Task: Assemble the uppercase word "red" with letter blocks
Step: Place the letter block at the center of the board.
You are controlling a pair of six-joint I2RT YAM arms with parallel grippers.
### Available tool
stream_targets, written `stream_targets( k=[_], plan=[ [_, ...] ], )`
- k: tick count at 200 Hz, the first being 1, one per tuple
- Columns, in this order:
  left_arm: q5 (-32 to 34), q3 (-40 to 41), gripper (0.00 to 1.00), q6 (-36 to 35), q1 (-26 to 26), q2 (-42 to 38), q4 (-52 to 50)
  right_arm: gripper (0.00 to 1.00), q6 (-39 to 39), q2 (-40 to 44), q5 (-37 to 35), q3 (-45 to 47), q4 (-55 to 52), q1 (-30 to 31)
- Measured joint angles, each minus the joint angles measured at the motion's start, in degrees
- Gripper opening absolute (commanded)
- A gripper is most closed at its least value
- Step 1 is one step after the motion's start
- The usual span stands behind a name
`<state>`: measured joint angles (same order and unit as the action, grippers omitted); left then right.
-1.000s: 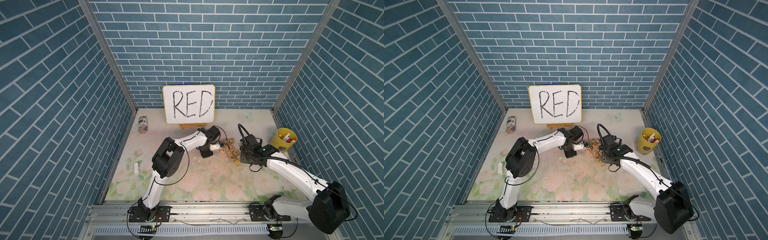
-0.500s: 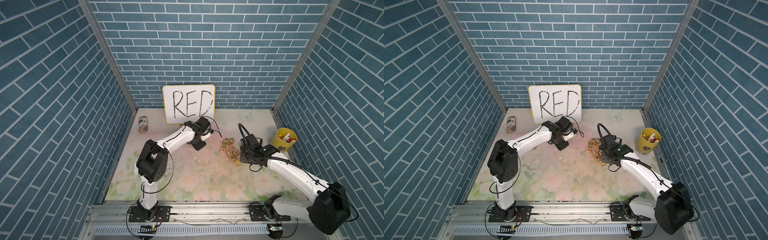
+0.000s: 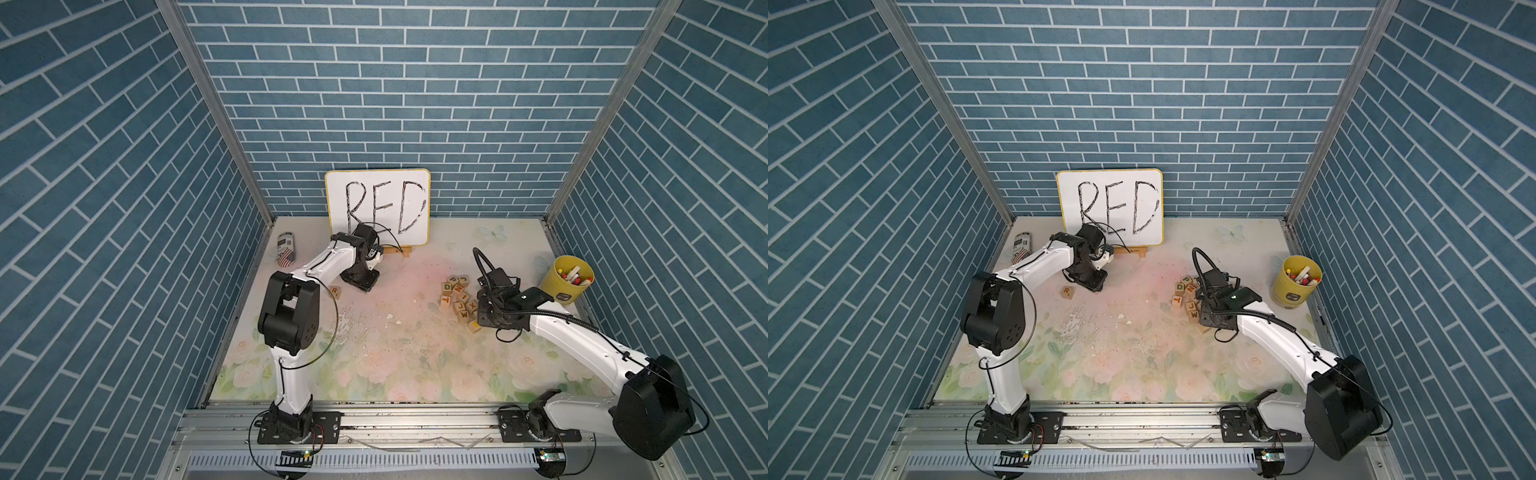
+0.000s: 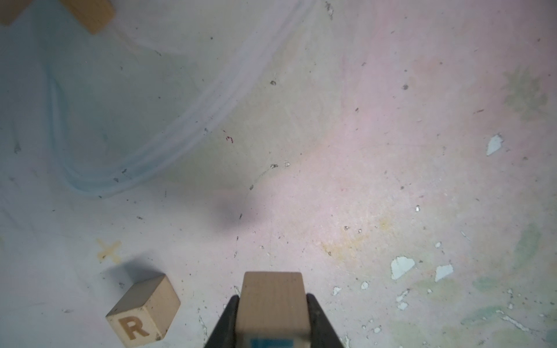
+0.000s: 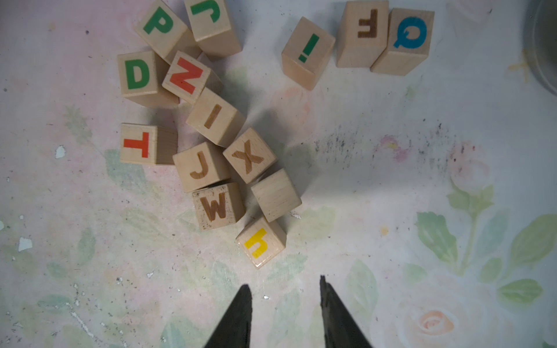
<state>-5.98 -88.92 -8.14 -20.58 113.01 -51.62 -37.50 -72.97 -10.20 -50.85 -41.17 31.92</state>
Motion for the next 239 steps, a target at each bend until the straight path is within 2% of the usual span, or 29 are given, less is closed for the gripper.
stream_targets(
  k=[36,107,239],
  plan=[
    [-0.9,2.1,0.09,2.47,0.02,0.26,0.72,0.4,-0.02,-0.02,0.17,0.0,0.13,0.0],
    [2.29,6.71,0.12,9.57,0.04,0.26,4.04,0.39,-0.02,-1.86,0.81,0.0,1.42,0.0],
    [3.19,0.94,0.16,13.64,0.02,5.95,3.67,0.39,0.0,-3.93,1.01,0.0,1.79,0.0]
  ],
)
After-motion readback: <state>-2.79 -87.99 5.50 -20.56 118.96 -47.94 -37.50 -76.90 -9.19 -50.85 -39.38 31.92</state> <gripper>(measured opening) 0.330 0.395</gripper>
